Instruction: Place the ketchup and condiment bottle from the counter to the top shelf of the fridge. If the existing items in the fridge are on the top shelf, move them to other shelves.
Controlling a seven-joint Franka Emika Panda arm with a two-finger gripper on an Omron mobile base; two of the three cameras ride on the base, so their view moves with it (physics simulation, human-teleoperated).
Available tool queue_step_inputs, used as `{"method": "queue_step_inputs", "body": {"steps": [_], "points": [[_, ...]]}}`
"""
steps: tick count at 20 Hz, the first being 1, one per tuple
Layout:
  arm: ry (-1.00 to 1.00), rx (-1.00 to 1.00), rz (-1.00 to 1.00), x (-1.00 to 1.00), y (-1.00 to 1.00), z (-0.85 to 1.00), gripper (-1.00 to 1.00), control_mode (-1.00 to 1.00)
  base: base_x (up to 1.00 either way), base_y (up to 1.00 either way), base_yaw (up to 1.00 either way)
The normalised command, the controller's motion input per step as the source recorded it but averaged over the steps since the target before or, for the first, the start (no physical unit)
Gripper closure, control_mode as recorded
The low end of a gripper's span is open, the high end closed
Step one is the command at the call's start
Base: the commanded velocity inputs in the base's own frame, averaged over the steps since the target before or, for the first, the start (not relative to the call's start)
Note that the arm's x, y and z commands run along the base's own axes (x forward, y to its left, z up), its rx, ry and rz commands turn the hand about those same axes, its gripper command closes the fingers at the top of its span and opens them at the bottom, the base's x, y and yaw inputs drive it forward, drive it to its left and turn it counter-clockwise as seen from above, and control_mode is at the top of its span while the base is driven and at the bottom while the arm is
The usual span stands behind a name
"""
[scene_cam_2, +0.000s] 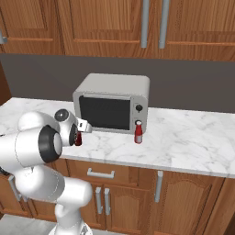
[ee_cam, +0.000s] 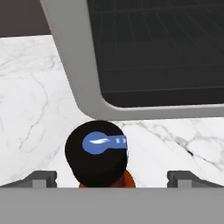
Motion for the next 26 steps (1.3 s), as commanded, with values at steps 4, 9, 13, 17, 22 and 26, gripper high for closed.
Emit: {"method": "queue_step_inputs", "body": {"steps": [4,9,13,17,22,26], "points": [[-0.06,0.0,-0.01,0.13,0.03,0.0,-1.0,-1.0,0.0,0.0,0.0],[-0.01,0.0,0.0,0.02,0.02,0.0,1.0,-1.0,0.0,0.0,0.0],[0.0,0.0,0.0,0.0,0.0,0.0,1.0,-1.0,0.0,0.0,0.0],[-0.09,0.0,0.0,-0.2,0.0,0.06,1.0,-1.0,0.0,0.0,0.0],[-0.28,0.0,-0.01,-0.58,0.0,0.7,1.0,-1.0,0.0,0.0,0.0],[-0.29,0.0,-0.09,-0.89,-0.01,1.0,1.0,-1.0,0.0,0.0,0.0]]}}
